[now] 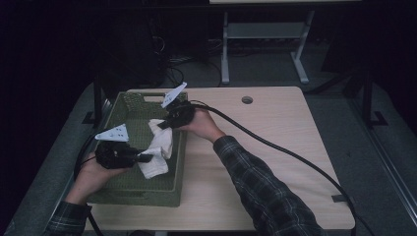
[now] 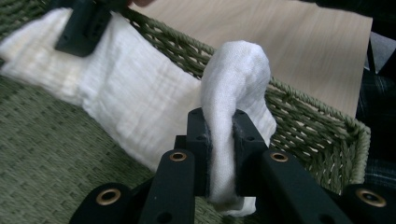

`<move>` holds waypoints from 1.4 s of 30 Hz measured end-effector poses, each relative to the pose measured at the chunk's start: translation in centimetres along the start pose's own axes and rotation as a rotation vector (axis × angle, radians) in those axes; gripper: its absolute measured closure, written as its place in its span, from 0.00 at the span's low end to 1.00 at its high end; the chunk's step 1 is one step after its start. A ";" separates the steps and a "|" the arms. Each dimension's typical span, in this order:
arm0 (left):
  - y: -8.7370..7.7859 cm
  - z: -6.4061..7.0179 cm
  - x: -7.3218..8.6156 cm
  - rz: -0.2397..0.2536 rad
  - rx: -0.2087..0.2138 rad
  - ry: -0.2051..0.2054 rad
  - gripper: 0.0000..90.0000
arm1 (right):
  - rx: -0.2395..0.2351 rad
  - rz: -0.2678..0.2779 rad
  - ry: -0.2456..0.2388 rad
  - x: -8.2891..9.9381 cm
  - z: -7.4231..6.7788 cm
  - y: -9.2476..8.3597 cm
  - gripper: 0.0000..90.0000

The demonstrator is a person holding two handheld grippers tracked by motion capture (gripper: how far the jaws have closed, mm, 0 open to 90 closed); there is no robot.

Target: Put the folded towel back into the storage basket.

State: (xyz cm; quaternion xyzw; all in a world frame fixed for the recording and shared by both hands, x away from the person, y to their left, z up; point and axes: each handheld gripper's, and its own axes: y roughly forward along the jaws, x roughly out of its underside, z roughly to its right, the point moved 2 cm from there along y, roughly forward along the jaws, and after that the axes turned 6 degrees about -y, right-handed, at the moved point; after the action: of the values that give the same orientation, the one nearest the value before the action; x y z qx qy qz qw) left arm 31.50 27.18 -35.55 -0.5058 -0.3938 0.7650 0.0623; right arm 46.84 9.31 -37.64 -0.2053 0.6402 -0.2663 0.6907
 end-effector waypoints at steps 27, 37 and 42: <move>2.2 -0.7 -0.7 0.060 -0.026 -0.038 0.37 | 0.043 0.040 -0.022 0.1 1.4 0.0 0.86; 3.0 -0.9 -1.0 0.085 -0.027 -0.062 0.37 | 0.066 0.032 0.018 0.5 4.7 0.4 0.84; 3.2 -0.9 -1.1 0.086 -0.028 -0.064 0.36 | 0.147 0.013 0.037 0.4 6.1 0.2 0.55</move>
State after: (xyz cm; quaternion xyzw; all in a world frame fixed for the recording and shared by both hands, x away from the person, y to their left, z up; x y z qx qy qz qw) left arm 33.73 24.92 -37.06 -0.4985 -0.3841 0.7771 0.0095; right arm 52.95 8.93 -37.49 -0.1449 0.6329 -0.3118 0.6937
